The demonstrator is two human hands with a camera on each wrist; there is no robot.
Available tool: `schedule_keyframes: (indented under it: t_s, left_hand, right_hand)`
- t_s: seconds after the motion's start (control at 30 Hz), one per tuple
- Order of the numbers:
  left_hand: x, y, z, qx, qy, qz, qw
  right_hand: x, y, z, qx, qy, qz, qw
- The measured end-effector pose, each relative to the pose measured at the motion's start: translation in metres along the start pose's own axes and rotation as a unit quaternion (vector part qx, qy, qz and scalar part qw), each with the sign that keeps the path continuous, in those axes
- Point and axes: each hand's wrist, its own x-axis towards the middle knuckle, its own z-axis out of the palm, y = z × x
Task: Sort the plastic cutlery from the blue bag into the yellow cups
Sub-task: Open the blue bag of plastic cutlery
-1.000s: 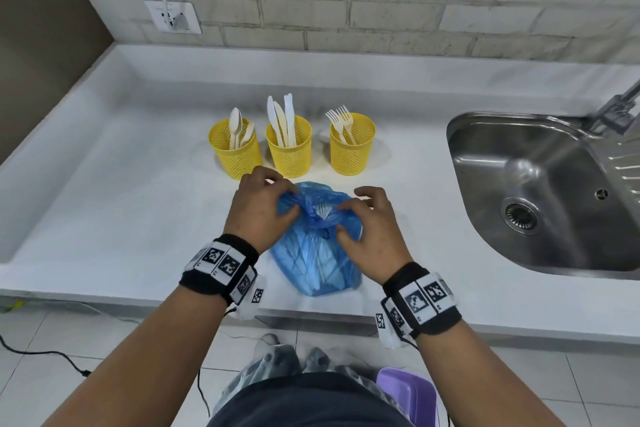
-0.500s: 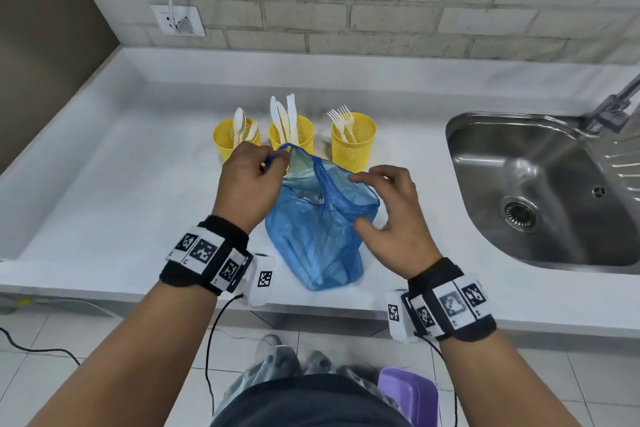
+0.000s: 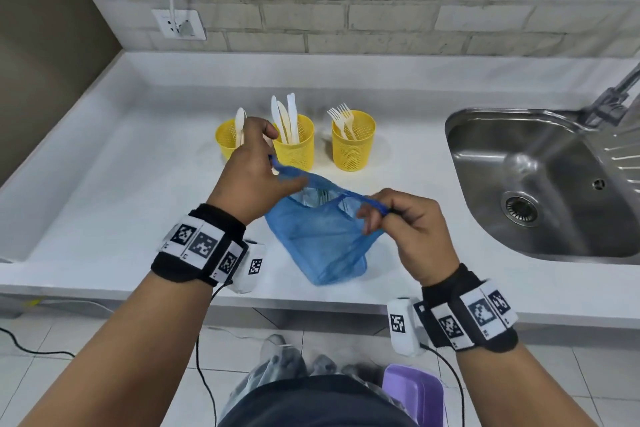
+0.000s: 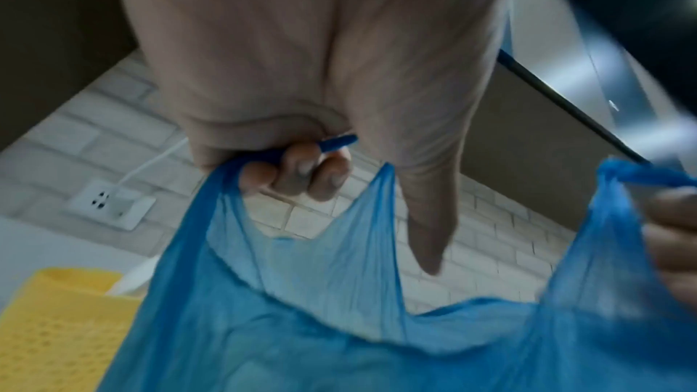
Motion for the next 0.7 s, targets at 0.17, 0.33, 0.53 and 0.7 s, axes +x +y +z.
schedule_keyframes:
  t_s: [0.17,0.33,0.53,0.7]
  left_hand:
    - [0.004,-0.007,0.006,0.237,-0.073,0.041,0.968]
    - [0.011,-0.009,0.014,0.076,-0.023,-0.004,0.997]
    - [0.011,0.000,0.023,-0.131,0.013,-0.137,0.982]
    - [0.009,0.001,0.023,-0.342,0.005,-0.151,0.927]
  right_hand:
    - [-0.005,-0.006,-0.001,-0.047,0.033,0.031,0.998]
    - [0.002,0.001,-0.003,-0.188,0.124,0.025,0.974]
    - [0.018,0.011,0.000,-0.534,-0.036,0.195,0.822]
    - [0.032,0.018,0.001,-0.559,-0.053,0.257,0.786]
